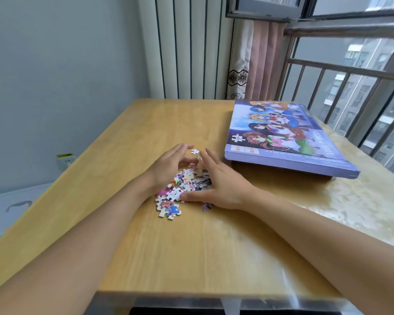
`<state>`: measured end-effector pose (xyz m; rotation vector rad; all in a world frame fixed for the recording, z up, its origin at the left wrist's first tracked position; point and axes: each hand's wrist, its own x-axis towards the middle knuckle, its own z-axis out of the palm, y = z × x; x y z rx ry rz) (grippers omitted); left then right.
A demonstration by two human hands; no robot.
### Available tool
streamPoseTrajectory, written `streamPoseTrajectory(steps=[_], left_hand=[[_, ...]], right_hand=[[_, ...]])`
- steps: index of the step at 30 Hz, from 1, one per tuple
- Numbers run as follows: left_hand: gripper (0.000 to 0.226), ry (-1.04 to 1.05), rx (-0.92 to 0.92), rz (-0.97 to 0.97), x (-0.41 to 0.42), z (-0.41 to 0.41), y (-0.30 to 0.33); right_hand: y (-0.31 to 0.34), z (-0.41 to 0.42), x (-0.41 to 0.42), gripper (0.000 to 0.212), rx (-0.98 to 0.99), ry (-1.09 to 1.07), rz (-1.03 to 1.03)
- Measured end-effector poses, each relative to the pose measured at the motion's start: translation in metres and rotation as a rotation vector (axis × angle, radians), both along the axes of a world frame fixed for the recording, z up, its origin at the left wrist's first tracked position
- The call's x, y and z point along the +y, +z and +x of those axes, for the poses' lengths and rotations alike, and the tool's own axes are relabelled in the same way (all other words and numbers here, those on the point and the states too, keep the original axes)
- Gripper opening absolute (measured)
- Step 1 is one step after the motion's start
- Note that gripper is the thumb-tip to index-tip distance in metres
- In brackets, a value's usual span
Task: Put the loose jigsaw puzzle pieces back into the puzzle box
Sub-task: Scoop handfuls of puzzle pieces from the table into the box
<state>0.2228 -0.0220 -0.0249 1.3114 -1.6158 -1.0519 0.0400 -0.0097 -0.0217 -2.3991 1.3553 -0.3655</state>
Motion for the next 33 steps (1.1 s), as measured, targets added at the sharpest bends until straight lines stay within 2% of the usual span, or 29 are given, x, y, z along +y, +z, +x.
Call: streamPoseTrajectory(steps=[4,5,6,9,10,12,14,16,18,22,27,30,33], left_hand=[[0.045,0.011,0.115,-0.029,0.013,0.012,0.005],[0.049,-0.006,0.038,-0.038,0.015,0.022,0.012],[0.063,-0.051,-0.118,-0.03,0.015,0.035,0.021],[0.125,-0.266,-0.612,0.169,0.023,0.065,0.042],[0.138,-0.319,-0.716,0.223,0.025,0.069,0.043],[0.148,-0.348,-0.873,0.214,0.027,0.066,0.04],[0.144,-0.297,-0.916,0.164,0.024,0.058,0.036],[0.128,-0.245,-0.862,0.13,0.02,0.056,0.035],[0.115,-0.195,-0.793,0.095,0.017,0.056,0.033],[0.102,-0.122,-0.744,0.035,0.013,0.052,0.024],[0.081,-0.104,-0.666,-0.014,0.014,0.049,0.022],[0.068,-0.101,-0.6,-0.043,0.013,0.05,0.022],[0.065,-0.108,-0.59,-0.04,0.014,0.051,0.025]], right_hand=[[0.004,0.006,-0.017,0.149,0.048,0.029,0.129],[0.007,0.007,-0.023,0.15,0.058,0.033,0.175],[0.009,0.01,-0.031,0.15,0.077,0.041,0.218],[0.02,0.017,-0.046,0.148,0.157,0.104,0.271],[0.024,0.018,-0.048,0.144,0.175,0.141,0.269],[0.027,0.017,-0.045,0.137,0.198,0.23,0.256],[0.029,0.013,-0.037,0.137,0.252,0.299,0.227],[0.03,0.007,-0.026,0.138,0.301,0.292,0.18],[0.032,0.004,-0.018,0.135,0.298,0.24,0.115],[0.037,0.002,-0.006,0.132,0.366,0.074,0.044],[0.038,0.003,0.001,0.088,0.454,0.065,-0.014],[0.037,0.004,0.002,0.077,0.434,0.075,-0.037],[0.038,0.003,0.0,0.068,0.392,0.088,-0.05]])
